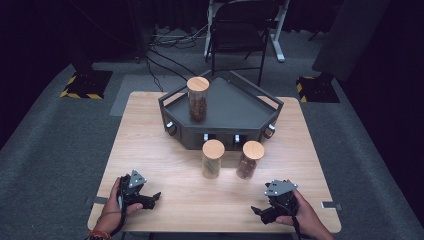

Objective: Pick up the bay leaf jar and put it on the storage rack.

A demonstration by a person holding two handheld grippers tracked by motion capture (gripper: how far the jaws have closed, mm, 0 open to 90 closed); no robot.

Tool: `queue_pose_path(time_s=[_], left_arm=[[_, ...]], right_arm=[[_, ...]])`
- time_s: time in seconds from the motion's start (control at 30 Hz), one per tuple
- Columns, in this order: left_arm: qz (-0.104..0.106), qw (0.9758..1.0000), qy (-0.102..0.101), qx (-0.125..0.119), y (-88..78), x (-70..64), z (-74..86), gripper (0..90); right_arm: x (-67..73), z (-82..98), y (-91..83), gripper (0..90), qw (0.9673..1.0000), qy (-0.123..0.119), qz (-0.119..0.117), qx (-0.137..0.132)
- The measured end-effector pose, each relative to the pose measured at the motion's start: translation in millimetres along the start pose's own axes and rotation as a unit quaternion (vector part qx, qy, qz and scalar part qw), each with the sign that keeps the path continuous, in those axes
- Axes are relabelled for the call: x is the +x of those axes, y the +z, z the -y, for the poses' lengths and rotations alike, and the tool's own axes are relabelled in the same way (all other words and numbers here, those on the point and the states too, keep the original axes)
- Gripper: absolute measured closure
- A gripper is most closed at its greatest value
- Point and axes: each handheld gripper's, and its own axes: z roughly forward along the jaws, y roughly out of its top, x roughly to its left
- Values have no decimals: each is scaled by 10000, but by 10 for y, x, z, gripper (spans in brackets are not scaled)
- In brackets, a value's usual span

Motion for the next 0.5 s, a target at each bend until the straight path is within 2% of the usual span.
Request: queue_pose_path(time_s=[0.5], left_arm=[[0, 10000, 0, 0, 0, 0, 0, 3]], right_arm=[[103, -175, 86, 43, 9999, -74, -17, -84]])
